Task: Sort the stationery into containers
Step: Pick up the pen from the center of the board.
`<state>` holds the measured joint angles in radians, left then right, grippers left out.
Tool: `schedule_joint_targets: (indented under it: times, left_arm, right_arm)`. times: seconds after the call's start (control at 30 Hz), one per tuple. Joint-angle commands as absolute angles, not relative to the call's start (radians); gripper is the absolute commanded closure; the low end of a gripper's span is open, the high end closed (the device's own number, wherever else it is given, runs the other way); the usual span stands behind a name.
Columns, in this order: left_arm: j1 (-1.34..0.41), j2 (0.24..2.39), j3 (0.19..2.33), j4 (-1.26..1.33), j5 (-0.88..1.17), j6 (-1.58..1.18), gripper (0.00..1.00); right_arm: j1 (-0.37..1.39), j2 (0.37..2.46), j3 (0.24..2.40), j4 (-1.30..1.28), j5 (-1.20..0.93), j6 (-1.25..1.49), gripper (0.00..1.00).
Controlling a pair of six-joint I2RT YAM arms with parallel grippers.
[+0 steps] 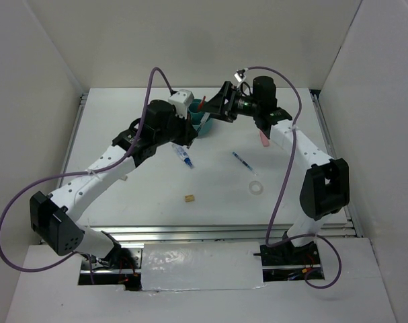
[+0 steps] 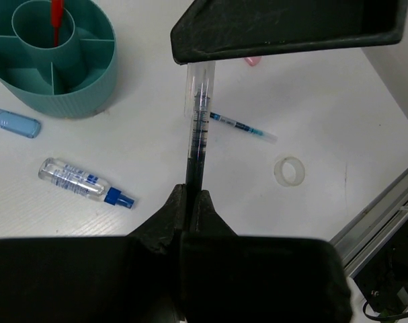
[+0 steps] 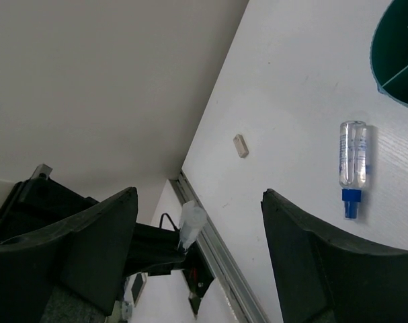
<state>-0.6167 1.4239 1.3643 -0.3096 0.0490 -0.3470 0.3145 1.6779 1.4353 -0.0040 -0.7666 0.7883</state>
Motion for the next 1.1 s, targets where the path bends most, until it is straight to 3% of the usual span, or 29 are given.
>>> schedule_joint_targets:
  times: [0.0, 0.17, 0.37, 0.53, 0.63, 0.67, 0.73, 0.77, 0.87, 0.9, 0.93, 1.07]
  left_arm:
    - [-0.621, 1.425, 1.411, -0.25, 0.066, -0.361, 1.0]
    - [-0.621, 1.433, 1.419, -0.245, 0.055, -0.359, 1.0]
    - [-0.621, 1.45, 1.443, -0.244, 0.058, -0.364, 1.0]
    - [-0.621, 1.457, 1.456, -0.244, 0.057, -0.364, 1.0]
    - [-0.621, 1.457, 1.45, -0.244, 0.063, -0.368, 1.0]
    - [-0.621, 1.456, 1.444, -0.244, 0.064, -0.371, 1.0]
    - [-0.621, 1.451, 1.436, -0.244, 0.066, -0.37, 1.0]
    - [-0.621, 1.448, 1.433, -0.245, 0.066, -0.371, 0.98]
    - [-0.606, 1.443, 1.428, -0.273, 0.077, -0.374, 0.53]
    - [-0.58, 1.436, 1.43, -0.288, 0.077, -0.379, 0.07]
    - [-0.562, 1.431, 1.428, -0.308, 0.09, -0.382, 0.01]
    - [-0.415, 1.39, 1.388, -0.281, 0.257, -0.362, 0.01]
  right_arm:
    - [0.296, 1.686, 1.503, 0.057, -0.765, 0.81, 0.19]
    - [0.305, 1.675, 1.479, 0.095, -0.808, 0.827, 0.37]
    - [0.342, 1.674, 1.439, 0.124, -0.836, 0.848, 0.51]
    - [0.357, 1.678, 1.431, 0.12, -0.845, 0.858, 0.55]
    - [0.357, 1.678, 1.434, 0.112, -0.828, 0.847, 0.74]
    - [0.357, 1.677, 1.439, 0.106, -0.822, 0.839, 0.88]
    - [0.359, 1.677, 1.451, 0.081, -0.807, 0.818, 1.0]
    - [0.357, 1.677, 1.459, 0.074, -0.799, 0.81, 1.0]
    - [0.356, 1.686, 1.5, 0.032, -0.766, 0.758, 1.0]
    - [0.353, 1.687, 1.512, 0.022, -0.753, 0.72, 1.0]
    - [0.35, 1.693, 1.546, 0.008, -0.721, 0.698, 1.0]
    - [0.342, 1.727, 1.649, -0.044, -0.559, 0.574, 1.0]
